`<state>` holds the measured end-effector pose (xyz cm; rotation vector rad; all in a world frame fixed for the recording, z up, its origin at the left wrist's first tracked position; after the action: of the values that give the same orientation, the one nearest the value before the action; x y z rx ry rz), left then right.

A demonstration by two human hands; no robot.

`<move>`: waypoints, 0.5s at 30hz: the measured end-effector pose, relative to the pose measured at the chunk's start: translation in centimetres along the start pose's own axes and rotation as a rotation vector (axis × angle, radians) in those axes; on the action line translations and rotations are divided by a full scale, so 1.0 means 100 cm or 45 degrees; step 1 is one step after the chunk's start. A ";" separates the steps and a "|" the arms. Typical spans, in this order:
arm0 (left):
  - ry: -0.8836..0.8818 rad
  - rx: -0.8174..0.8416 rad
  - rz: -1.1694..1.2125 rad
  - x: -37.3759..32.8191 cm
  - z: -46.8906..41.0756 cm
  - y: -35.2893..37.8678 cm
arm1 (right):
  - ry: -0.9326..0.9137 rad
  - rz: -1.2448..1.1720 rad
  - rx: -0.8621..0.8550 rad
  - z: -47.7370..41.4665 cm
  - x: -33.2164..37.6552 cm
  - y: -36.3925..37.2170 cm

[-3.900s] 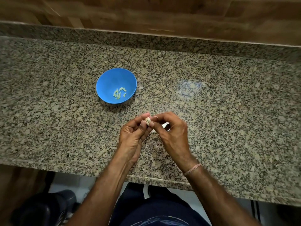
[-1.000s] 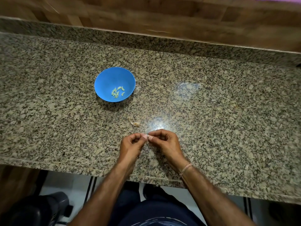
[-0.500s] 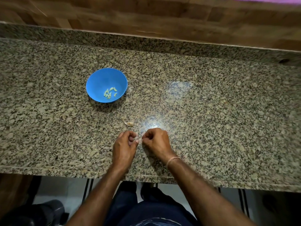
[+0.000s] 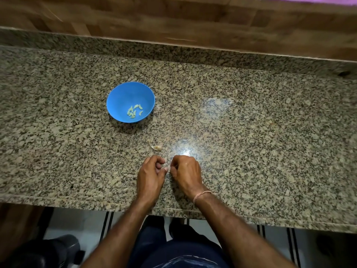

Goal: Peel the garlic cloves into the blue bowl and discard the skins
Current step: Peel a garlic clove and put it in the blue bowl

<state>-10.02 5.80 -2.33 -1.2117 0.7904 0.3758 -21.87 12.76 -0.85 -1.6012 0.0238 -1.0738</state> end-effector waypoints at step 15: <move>-0.491 0.273 0.777 0.005 0.004 0.006 | 0.776 -1.216 0.387 0.001 -0.026 -0.022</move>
<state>-9.94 6.31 -3.07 -0.6460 0.8248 0.9672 -24.46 14.98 -0.74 -0.9249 -0.5157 -2.1505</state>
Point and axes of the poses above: each hand's wrist, its own z-axis away from the middle knuckle, its own y-axis out of the palm, x = y × z, the point moved 4 cm from there along -z, towards the middle knuckle, and after that the axes turned 10 degrees about -x, right-handed, at the moved point
